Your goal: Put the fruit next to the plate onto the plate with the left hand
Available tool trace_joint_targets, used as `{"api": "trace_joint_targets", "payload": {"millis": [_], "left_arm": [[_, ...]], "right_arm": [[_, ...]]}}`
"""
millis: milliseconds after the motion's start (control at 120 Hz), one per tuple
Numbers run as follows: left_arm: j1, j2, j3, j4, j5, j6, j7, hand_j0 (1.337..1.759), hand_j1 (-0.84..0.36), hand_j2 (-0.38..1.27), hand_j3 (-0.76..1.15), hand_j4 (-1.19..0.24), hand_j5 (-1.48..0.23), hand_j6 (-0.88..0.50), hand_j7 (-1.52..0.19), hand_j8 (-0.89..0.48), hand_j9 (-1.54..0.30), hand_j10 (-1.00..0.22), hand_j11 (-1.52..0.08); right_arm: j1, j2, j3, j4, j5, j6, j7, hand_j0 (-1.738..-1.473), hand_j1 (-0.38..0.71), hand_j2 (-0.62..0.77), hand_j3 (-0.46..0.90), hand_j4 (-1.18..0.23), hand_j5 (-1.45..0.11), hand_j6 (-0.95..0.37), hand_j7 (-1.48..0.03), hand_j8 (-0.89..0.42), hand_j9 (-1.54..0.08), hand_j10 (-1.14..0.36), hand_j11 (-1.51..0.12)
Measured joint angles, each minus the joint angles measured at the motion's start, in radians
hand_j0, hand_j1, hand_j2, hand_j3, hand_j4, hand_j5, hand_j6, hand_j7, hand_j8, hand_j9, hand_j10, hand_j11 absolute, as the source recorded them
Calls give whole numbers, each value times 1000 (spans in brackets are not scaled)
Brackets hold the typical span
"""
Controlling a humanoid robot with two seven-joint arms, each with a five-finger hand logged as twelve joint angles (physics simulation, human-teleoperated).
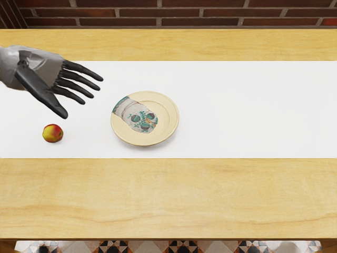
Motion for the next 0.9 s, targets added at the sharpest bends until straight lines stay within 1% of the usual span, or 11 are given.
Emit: {"api": "trace_joint_targets", "payload": {"millis": [142,183,283,458,583,725,817,850,900], "left_arm": [[11,-3,-7,1,10,-23,0,1658,49,49,0,-250,-325,-250,-325,-250,-325,-250,-325],[22,-3,-8,-9,42,7,0,1658,49,49,0,-250,-326,-250,-326,-250,-325,-250,-325],[43,-18,-7,-56,170,169,0,1658,49,49,0,-250,-326,-250,-326,-250,-326,-251,-326],[116,-68,-6,-159,479,548,0,1658,49,50,0,-252,-326,-252,-326,-252,-326,-252,-325],[135,-96,6,-200,629,731,0,1658,50,51,0,-253,-326,-253,-326,-253,-326,-253,-325],[131,-127,69,-229,699,898,0,1658,50,52,0,-253,-326,-254,-326,-254,-326,-253,-325],[122,-127,108,-237,724,967,0,1658,51,52,0,-254,-326,-255,-326,-255,-326,-254,-326],[89,-127,133,-239,727,981,0,1658,50,53,0,-254,-327,-255,-326,-255,-326,-254,-326],[-6,-133,204,-241,716,1005,0,1658,50,53,0,-255,-327,-256,-327,-256,-327,-255,-326]], "right_arm": [[0,0,0,0,0,0,1,-1658,-308,-7,0,-35,-45,-35,-45,-35,-45,-35,-45],[0,0,1,0,0,0,1,-1658,-308,-7,0,-35,-45,-35,-45,-35,-45,-35,-45],[0,0,1,0,0,0,1,-1658,-308,-7,0,-35,-45,-35,-45,-35,-45,-35,-45],[1,0,1,0,1,0,1,-1658,-308,-7,0,-35,-45,-35,-45,-35,-45,-35,-45],[3,0,2,0,1,0,1,-1658,-308,-7,0,-35,-45,-35,-45,-35,-45,-35,-45],[4,0,2,0,2,0,1,-1658,-308,-7,0,-35,-45,-35,-45,-35,-45,-35,-45],[4,0,2,0,2,0,1,-1658,-308,-7,0,-35,-45,-35,-45,-35,-45,-35,-45],[5,0,2,0,2,0,1,-1658,-308,-7,0,-35,-45,-35,-45,-35,-45,-35,-45],[5,0,2,0,2,0,1,-1658,-308,-7,0,-35,-45,-35,-45,-35,-45,-35,-45]]}}
